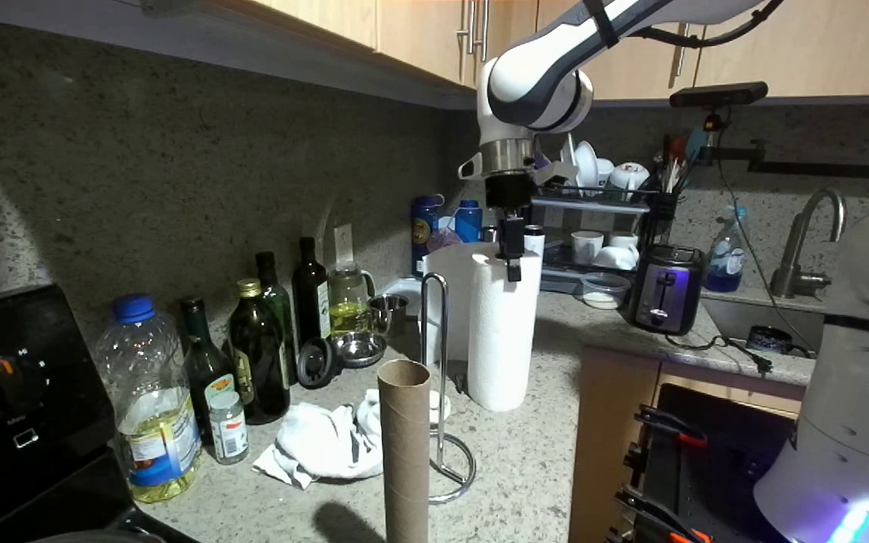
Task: Put the paper towel on the paper towel stand
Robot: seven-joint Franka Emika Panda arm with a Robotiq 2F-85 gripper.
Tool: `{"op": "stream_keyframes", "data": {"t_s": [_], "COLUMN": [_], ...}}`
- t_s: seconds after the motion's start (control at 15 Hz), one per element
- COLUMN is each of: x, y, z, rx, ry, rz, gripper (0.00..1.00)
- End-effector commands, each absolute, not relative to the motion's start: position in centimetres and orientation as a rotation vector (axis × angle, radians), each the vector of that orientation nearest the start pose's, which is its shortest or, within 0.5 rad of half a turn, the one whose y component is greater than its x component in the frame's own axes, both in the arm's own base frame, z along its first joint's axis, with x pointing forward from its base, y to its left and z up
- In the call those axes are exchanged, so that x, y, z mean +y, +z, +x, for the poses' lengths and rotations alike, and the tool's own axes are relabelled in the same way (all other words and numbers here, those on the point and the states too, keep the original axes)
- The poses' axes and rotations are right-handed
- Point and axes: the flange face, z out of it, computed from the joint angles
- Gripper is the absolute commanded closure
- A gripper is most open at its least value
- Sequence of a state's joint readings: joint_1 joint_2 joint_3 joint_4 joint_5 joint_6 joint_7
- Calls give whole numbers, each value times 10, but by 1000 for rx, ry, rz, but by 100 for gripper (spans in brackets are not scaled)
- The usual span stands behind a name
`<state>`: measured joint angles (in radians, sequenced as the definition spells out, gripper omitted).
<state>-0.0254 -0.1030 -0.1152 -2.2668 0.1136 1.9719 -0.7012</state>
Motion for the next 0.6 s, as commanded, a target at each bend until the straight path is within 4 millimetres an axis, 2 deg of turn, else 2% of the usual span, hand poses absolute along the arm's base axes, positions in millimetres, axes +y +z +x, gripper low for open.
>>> {"op": "stream_keyframes", "data": {"t_s": [0.0, 0.27, 0.47, 0.53], "x": [-61, -61, -60, -60], "y": [390, 407, 425, 432], "z": [479, 477, 474, 473], "rx": [-748, -748, -755, -759], "ry": [204, 157, 104, 83], "rz": [-2887, -2904, -2917, -2922], "gripper": [63, 90, 94, 93]}}
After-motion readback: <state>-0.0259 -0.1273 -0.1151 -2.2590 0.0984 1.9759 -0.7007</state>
